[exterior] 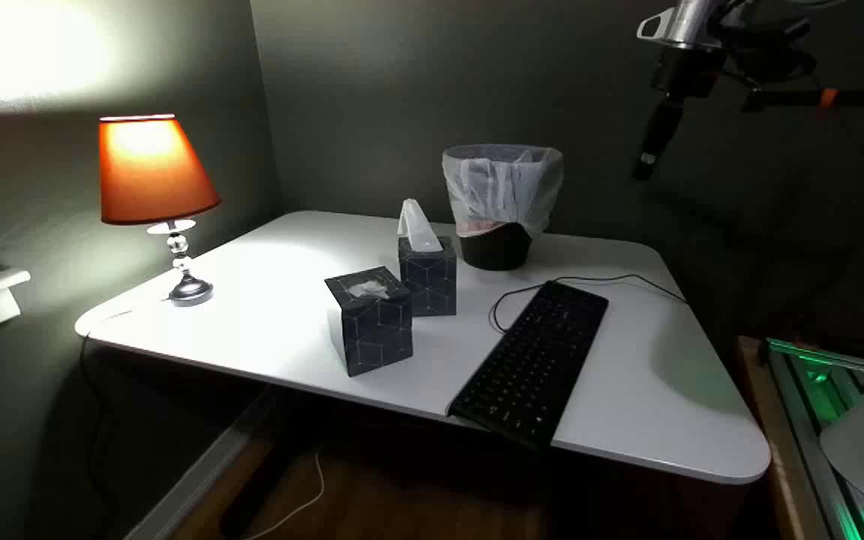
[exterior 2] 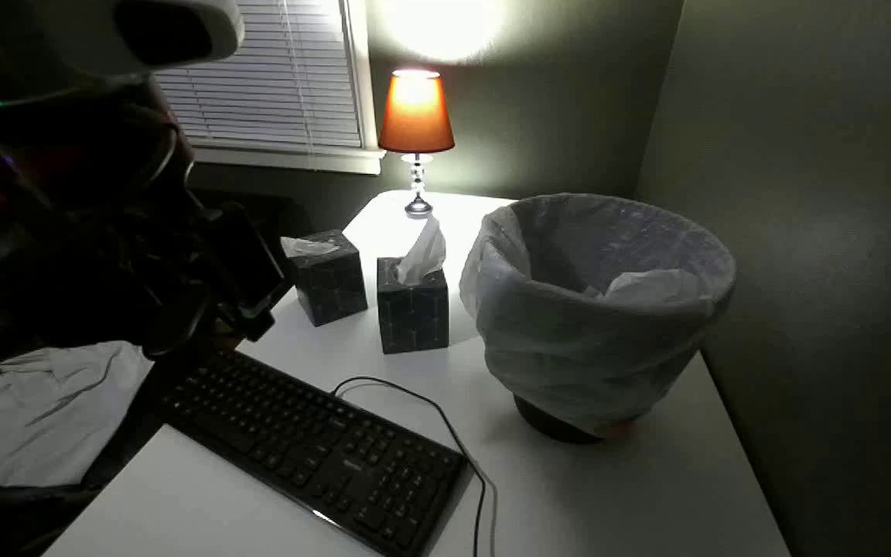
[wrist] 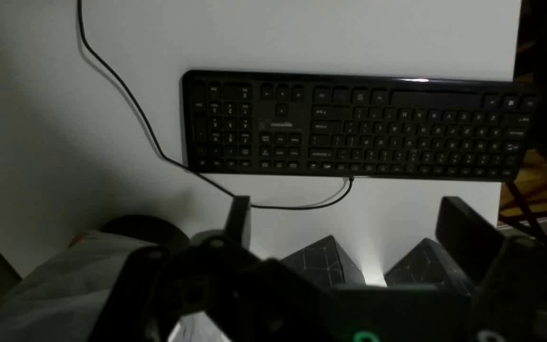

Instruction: Put the left box on the right box

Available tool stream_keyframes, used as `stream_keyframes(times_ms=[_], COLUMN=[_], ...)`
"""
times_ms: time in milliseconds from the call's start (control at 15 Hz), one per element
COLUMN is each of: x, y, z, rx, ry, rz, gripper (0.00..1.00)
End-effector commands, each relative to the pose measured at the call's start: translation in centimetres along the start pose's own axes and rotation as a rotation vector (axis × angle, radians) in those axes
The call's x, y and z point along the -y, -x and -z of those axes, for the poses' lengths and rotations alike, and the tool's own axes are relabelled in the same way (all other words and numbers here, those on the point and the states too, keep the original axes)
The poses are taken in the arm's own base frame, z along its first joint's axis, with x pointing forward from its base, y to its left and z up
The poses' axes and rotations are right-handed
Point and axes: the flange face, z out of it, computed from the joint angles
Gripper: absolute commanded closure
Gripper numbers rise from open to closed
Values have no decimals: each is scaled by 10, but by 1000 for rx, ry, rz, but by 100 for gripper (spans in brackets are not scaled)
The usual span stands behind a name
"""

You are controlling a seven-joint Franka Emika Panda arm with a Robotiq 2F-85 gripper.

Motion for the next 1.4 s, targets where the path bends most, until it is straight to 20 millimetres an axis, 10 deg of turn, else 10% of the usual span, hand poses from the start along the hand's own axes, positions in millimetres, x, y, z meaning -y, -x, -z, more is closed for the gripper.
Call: stream_keyframes(times_ms=[0, 467, 1333], x=[2, 7, 118], y=[2, 0, -120], z=[-4, -16, -76], rx=[12, 35, -1], ry=[-6, -14, 15], rz=[1, -5, -78], gripper=[0, 0, 0])
